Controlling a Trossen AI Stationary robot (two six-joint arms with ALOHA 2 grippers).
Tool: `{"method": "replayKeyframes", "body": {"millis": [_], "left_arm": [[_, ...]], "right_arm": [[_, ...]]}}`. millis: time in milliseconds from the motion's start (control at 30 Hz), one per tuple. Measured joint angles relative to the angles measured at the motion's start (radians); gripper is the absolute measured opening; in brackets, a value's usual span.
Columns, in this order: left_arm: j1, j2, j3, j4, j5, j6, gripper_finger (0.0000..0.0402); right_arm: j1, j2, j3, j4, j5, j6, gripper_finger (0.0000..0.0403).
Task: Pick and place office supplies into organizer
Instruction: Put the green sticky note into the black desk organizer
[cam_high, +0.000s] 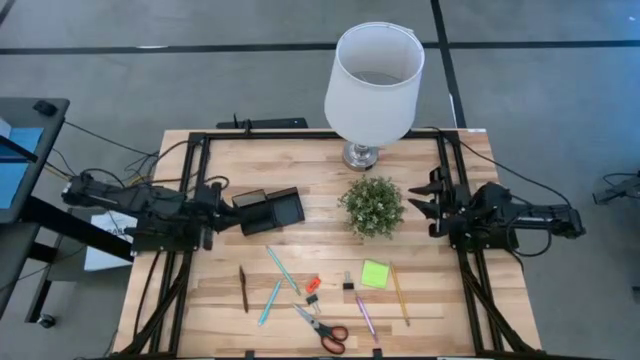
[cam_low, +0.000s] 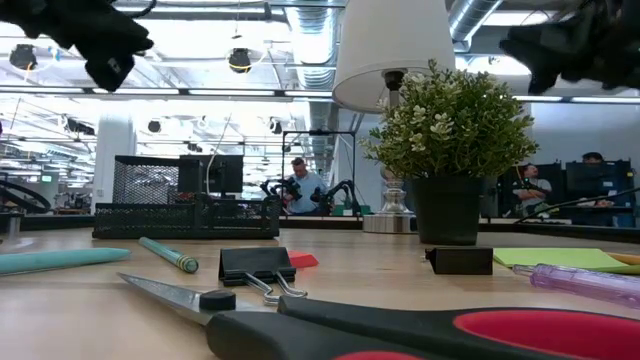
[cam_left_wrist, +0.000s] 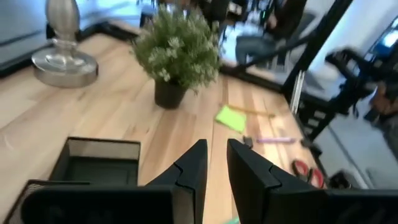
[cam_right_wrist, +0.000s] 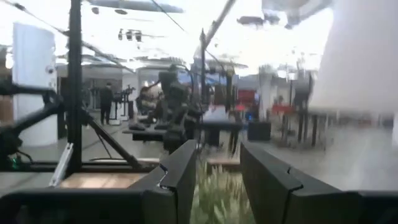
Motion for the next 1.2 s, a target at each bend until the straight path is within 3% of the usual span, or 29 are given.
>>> {"method": "replayKeyframes", "body": {"millis": [233, 333, 500, 667, 833, 1033, 1200], "left_arm": [[-0.071, 0.285, 0.122, 0.057, -0.026, 0.076, 0.0057], [-0.097, 0.391, 0.159, 0.105, -0.071, 0.135, 0.0057], [-0.119, 0.521, 0.217, 0.108, -0.163, 0.135, 0.0057], [-0.136, 0.554, 0.235, 0.105, -0.263, 0.098, 0.0057], [-0.158, 0.545, 0.237, 0.108, -0.288, 0.067, 0.0057], [-0.181, 0.547, 0.237, 0.102, -0.325, 0.063, 0.0057], [-0.181, 0.547, 0.237, 0.101, -0.426, 0.061, 0.0057]], "right_arm": [[0.102, 0.197, 0.159, -0.012, 0.0, -0.06, 0.0118], [0.168, 0.355, 0.231, -0.114, 0.0, 0.009, 0.0118], [0.328, 0.637, 0.32, -0.133, -0.003, 0.177, 0.0118], [0.505, 0.856, 0.408, -0.103, 0.057, 0.215, 0.0118], [0.618, 1.065, 0.464, -0.099, 0.176, 0.404, 0.0118], [0.661, 1.268, 0.497, -0.138, 0.185, 0.629, 0.0118], [0.639, 1.293, 0.548, -0.378, 0.187, 0.698, 0.0118]]}}
